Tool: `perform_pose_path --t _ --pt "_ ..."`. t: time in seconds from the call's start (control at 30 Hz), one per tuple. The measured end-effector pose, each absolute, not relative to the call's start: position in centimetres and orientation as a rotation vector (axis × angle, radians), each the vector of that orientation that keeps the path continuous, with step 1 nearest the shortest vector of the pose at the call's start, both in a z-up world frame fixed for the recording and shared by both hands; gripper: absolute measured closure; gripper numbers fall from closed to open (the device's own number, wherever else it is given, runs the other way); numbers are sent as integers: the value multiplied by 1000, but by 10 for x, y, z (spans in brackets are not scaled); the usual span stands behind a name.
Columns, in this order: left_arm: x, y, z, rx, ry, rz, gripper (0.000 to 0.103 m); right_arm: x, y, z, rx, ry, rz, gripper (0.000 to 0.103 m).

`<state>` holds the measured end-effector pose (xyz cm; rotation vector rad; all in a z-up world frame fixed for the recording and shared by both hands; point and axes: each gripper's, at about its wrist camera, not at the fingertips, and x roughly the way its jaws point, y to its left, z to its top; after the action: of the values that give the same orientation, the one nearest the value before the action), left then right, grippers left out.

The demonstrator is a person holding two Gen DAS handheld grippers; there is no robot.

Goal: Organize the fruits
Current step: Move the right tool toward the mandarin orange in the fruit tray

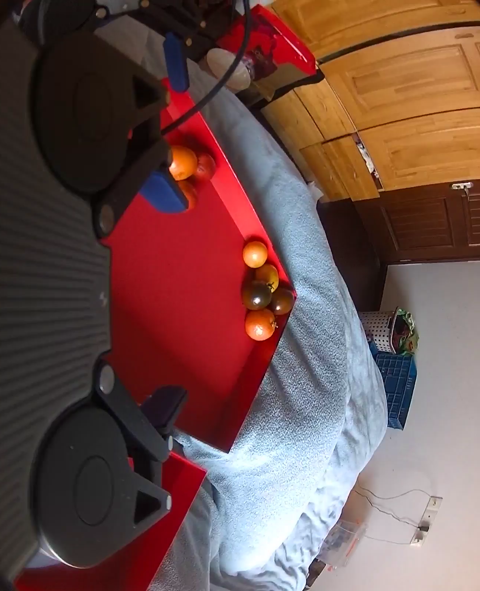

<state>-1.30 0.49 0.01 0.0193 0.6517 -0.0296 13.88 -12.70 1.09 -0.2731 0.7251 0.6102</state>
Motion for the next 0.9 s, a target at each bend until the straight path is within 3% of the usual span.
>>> perform_pose_path --t 0.9 --pt "-22 11 0 -23 612 -21 0 167 -119 -15 -199 781 628 10"
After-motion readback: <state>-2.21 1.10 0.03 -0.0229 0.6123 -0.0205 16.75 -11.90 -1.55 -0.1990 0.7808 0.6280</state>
